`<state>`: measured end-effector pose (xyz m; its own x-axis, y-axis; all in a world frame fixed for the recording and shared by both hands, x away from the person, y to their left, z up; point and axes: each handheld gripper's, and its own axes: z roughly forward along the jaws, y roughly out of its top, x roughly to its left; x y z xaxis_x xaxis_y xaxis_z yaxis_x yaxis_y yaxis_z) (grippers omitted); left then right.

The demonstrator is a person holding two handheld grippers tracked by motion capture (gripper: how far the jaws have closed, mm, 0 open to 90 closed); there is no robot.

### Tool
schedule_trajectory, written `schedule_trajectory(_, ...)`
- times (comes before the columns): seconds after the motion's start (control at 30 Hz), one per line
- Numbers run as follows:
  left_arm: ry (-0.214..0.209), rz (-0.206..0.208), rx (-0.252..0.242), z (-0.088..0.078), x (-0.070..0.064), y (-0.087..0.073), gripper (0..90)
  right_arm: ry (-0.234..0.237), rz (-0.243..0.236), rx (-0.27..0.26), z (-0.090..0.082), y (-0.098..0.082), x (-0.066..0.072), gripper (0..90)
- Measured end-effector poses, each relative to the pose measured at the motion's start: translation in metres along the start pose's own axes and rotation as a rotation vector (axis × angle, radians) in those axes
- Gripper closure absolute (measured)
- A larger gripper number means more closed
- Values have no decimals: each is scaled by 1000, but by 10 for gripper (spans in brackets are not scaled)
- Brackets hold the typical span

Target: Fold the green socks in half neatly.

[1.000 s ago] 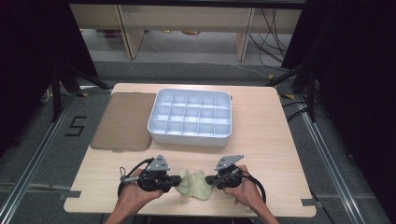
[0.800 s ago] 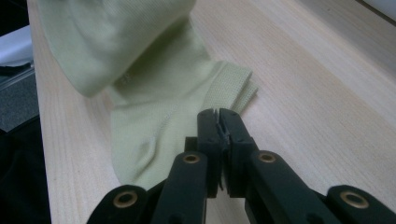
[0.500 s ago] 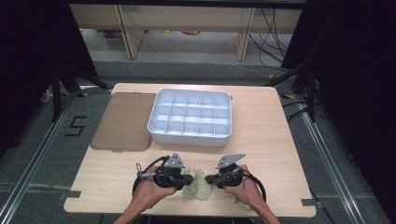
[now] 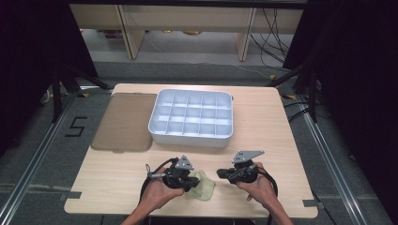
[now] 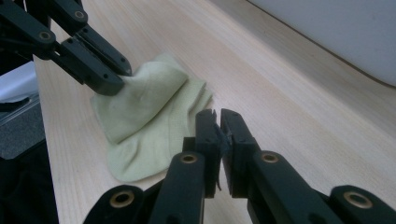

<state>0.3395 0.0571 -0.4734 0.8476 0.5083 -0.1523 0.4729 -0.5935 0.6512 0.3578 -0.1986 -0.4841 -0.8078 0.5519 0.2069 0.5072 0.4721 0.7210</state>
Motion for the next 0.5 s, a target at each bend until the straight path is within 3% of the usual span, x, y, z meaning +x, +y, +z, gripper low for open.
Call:
schedule_trajectory(0.07,-6,-25,-13,5,-3,1,845,-5,4,1,1,-1,0,863)
schedule_trajectory(0.1,-9,4,11,5,-2,2,844,-8,1,3,2,-1,0,863)
schedule_trajectory(0.17,-10,2,10,7,-2,3,844,6,-12,7,3,-1,0,863)
schedule_trajectory(0.2,-12,-33,-17,11,-5,4,842,-1,-17,8,4,-1,0,863)
schedule_trajectory(0.23,-12,-33,-17,11,-5,4,839,-1,-17,8,4,-1,0,863)
schedule_trajectory(0.27,-14,-1,7,12,-4,6,837,2,-23,1,4,-1,-1,861)
schedule_trajectory(0.3,-12,-14,-9,14,-6,6,835,5,-13,5,3,-1,0,861)
schedule_trajectory(0.37,-19,5,8,15,-5,7,828,-9,-4,0,1,-1,0,860)
schedule_trajectory(0.4,-20,-43,-30,18,-9,7,825,-4,-8,1,0,-1,-1,860)
schedule_trajectory(0.5,-29,-43,-34,19,-9,9,801,-10,-3,-4,-1,-1,-2,859)
